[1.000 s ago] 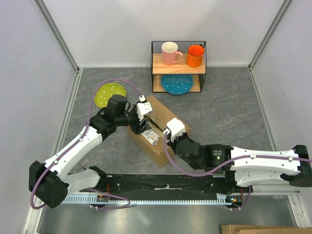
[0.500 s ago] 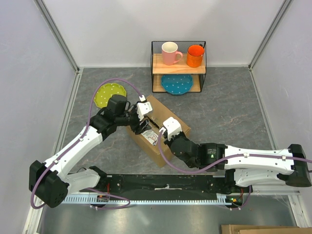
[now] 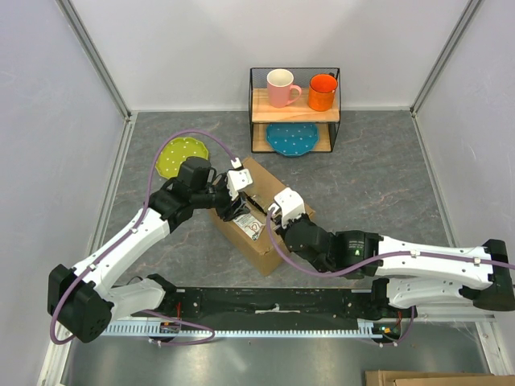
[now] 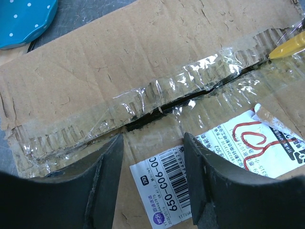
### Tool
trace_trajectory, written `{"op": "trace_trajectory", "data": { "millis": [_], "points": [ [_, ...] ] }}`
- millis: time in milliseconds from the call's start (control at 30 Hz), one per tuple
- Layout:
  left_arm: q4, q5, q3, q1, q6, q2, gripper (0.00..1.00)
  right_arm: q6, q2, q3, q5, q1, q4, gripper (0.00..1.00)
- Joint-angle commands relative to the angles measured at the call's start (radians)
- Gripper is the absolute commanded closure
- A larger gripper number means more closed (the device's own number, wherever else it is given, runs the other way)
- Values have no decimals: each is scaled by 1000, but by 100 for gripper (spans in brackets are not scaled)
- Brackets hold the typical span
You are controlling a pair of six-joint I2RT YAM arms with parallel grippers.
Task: Unpack the express box
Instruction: Cut the express box at the center of the board.
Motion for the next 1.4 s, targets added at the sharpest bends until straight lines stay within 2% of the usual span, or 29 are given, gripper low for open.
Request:
{"op": "trace_trajectory", "data": {
  "millis": [0,467,1033,1367],
  "points": [
    [-107,-311,-62,26,51,73,43,61,-40,46,-95,12,-215,100],
    [-107,-325,-63,26,44,78,43,129,-102,78,-101,36,-336,100],
    [-114,-323,-56,26,46,70,43,155,-77,130,-119,53,-502,100],
    [-123,-320,-59,26,49,50,42,152,-43,113,-124,53,-481,100]
  ]
}}
